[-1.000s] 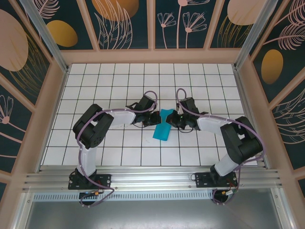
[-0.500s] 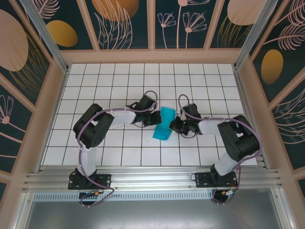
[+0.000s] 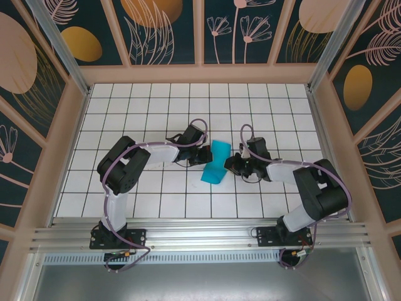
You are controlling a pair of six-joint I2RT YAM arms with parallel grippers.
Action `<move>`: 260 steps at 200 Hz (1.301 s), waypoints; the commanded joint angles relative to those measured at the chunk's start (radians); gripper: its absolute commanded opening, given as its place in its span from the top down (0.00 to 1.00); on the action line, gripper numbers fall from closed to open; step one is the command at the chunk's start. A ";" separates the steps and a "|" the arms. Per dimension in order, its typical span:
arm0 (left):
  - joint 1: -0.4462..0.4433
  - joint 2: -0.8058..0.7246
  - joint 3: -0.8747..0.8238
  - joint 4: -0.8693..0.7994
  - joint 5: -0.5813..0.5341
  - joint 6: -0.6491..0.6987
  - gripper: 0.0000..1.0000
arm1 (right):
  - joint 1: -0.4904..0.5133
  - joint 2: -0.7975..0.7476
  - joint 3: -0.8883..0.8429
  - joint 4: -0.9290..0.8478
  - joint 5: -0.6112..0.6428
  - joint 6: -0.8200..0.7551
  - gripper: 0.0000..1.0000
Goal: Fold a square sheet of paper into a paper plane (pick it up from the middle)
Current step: First fold in half a square sheet of paper at the center of the table.
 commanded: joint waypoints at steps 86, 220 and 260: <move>-0.006 0.069 -0.016 -0.093 -0.050 0.023 1.00 | 0.003 -0.010 -0.016 -0.099 0.042 -0.025 0.90; -0.005 0.068 -0.016 -0.096 -0.048 0.027 1.00 | 0.063 0.065 -0.016 -0.056 0.038 0.013 0.90; -0.006 0.065 -0.016 -0.096 -0.049 0.029 1.00 | 0.064 -0.032 0.001 -0.066 -0.008 0.022 0.89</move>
